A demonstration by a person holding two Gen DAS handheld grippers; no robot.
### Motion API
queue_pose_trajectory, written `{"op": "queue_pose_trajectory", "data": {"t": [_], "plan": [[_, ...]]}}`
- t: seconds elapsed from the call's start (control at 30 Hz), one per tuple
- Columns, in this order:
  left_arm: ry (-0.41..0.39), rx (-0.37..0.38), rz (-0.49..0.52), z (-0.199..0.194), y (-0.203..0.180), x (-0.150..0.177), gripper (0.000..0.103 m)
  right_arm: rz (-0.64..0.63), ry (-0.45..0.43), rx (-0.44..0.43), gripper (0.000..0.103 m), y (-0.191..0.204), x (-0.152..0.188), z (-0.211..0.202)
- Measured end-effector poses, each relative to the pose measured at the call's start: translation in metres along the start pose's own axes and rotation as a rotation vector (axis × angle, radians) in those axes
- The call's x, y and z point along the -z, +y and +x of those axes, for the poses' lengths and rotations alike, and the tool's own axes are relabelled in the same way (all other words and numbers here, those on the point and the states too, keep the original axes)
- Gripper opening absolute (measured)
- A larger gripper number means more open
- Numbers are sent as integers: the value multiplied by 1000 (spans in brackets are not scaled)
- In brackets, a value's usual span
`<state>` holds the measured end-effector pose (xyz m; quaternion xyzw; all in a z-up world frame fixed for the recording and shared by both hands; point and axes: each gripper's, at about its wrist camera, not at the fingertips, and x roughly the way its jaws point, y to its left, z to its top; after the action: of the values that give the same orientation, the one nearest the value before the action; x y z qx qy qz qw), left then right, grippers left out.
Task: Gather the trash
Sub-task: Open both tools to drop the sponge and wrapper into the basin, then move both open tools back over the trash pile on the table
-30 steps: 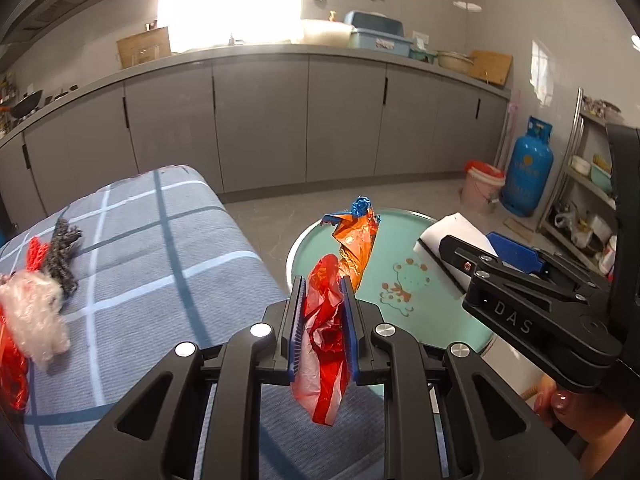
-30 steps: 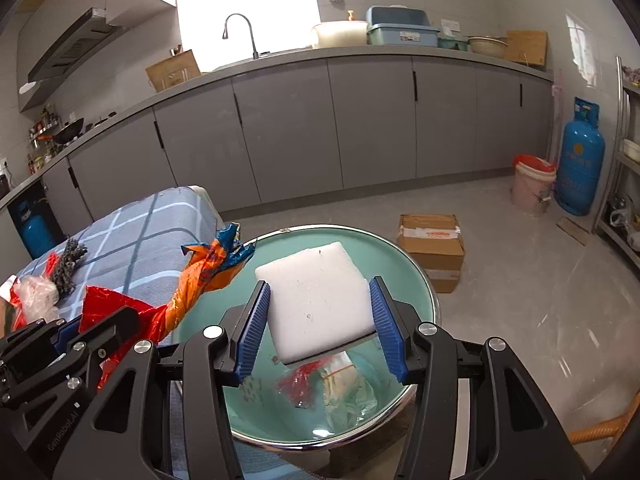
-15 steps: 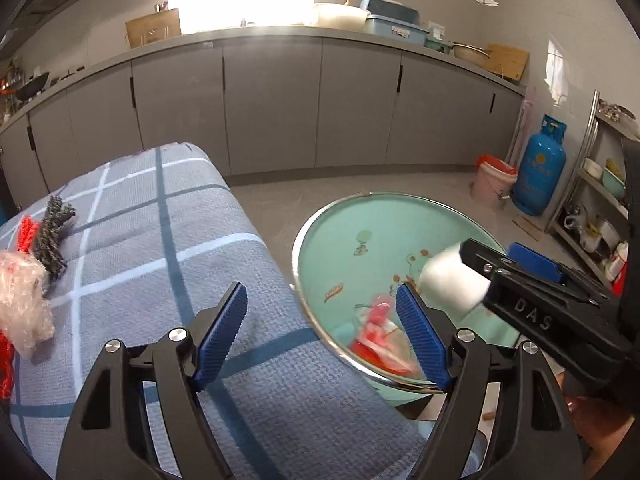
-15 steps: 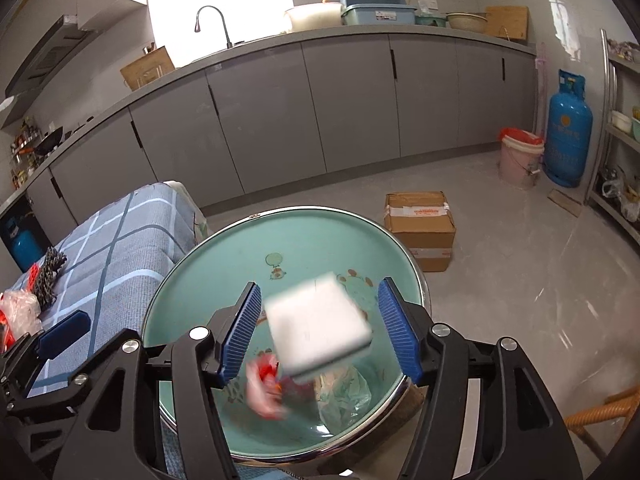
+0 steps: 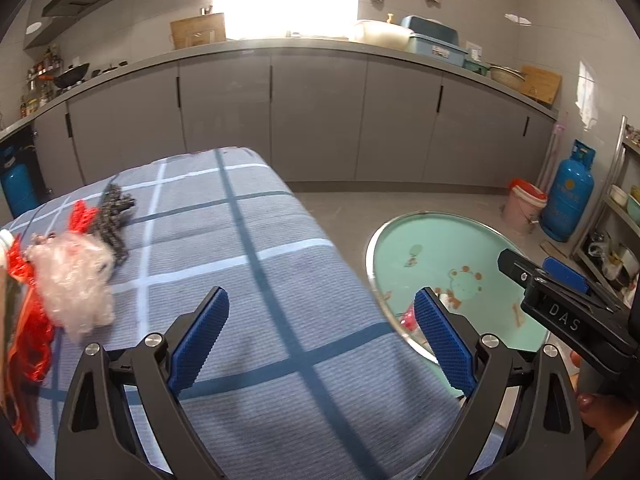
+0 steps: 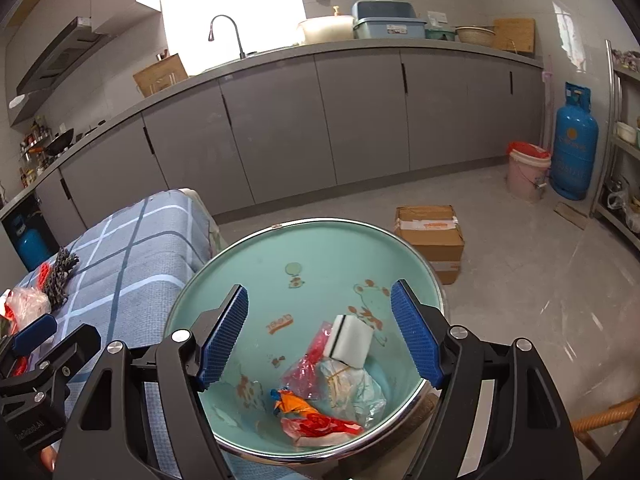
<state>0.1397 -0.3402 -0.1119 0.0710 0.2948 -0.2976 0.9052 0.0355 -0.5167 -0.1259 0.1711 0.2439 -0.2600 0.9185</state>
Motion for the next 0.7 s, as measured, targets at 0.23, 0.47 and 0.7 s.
{"op": "queue_pose_trajectory", "data": {"t": [0.23, 0.47, 0.7], "plan": [[-8, -64, -53, -18, 33, 1, 93, -50, -23, -56, 74, 29, 2, -8], [-19, -128, -107, -37, 73, 2, 93, -101, -26, -127, 74, 66, 4, -16], [-39, -200, -139, -65, 113, 11, 93, -170, -10, -200, 74, 107, 7, -25]]}}
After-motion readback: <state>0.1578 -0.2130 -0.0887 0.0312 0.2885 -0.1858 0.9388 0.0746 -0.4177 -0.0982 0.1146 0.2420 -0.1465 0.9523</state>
